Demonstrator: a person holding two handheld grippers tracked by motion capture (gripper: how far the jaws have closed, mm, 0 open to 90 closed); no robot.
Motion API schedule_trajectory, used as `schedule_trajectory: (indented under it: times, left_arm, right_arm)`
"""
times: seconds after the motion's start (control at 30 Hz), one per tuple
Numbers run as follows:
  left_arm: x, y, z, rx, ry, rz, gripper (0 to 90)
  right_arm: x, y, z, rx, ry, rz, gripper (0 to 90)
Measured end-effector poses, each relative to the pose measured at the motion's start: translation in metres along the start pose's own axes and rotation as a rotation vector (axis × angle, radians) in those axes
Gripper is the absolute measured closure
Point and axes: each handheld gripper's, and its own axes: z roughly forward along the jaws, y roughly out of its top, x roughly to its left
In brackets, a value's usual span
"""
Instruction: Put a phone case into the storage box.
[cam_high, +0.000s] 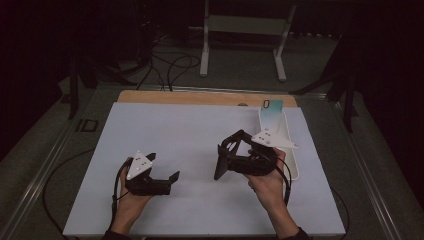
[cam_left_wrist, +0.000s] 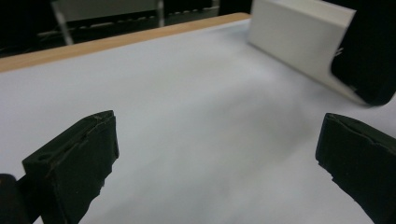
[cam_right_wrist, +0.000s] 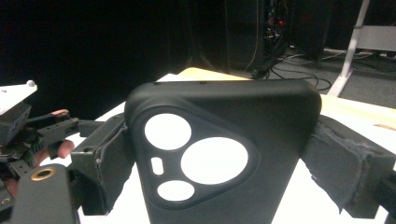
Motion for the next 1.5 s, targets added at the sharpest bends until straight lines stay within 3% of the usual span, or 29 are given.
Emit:
schedule_trajectory:
  times: [0.13,0.6,0.77,0.9,1.0,1.3,1.5]
  left_arm:
    - [0.01,-0.008,-0.012,-0.008,0.037,-0.004,0.0]
    - [0.026,-0.036,-0.04,-0.038,0.083,0.017,0.0]
    - [0.029,-0.04,-0.044,-0.034,0.111,0.023,0.0]
    - [0.031,-0.042,-0.046,-0.044,0.126,0.012,0.0]
    - [0.033,-0.042,-0.047,-0.055,0.132,-0.001,0.0]
    - [0.034,-0.043,-0.047,-0.056,0.132,-0.012,0.0]
    - [0.033,-0.044,-0.046,-0.053,0.13,-0.004,0.0]
  right_arm:
    - [-0.001,0.002,0.0,-0.003,-0.007,-0.005,13.7]
    - [-0.009,0.012,0.0,-0.011,-0.044,-0.029,13.8]
    - [-0.015,0.018,0.003,-0.017,-0.057,-0.029,13.8]
    - [-0.023,0.022,0.005,-0.016,-0.052,-0.005,13.9]
    - [-0.028,0.025,0.006,-0.016,-0.074,-0.008,13.9]
    - [-0.043,0.038,0.013,-0.023,-0.129,-0.009,13.9]
    - [-0.053,0.044,0.017,-0.031,-0.139,0.009,14.0]
